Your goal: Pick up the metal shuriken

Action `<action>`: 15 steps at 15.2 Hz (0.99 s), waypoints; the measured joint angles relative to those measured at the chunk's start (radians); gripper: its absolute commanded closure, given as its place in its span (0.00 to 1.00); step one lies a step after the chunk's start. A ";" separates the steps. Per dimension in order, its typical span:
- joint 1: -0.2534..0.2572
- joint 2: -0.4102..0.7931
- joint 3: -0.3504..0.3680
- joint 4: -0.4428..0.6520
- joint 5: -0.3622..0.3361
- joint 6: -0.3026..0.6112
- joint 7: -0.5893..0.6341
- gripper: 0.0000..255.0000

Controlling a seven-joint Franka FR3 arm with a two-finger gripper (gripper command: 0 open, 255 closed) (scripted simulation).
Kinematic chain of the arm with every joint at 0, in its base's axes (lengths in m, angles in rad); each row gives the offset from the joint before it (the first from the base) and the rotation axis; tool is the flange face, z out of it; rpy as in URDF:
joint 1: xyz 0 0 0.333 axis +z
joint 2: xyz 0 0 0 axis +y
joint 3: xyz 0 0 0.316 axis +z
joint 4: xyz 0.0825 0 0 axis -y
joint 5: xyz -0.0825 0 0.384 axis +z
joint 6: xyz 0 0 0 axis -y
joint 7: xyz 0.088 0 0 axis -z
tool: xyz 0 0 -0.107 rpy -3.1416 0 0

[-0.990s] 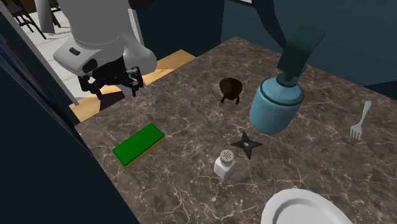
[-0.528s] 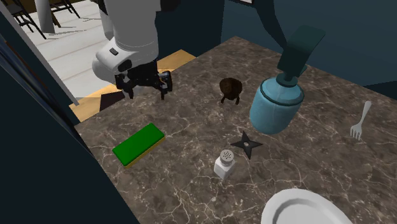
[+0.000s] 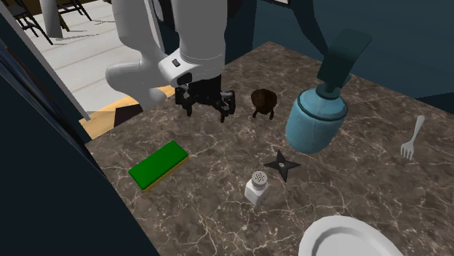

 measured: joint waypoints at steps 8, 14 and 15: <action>-0.091 0.206 0.201 0.143 0.033 0.178 0.367 0.00; -0.189 0.422 0.365 0.300 -0.072 0.297 0.681 0.00; -0.206 0.478 0.400 0.341 -0.114 0.315 0.747 0.00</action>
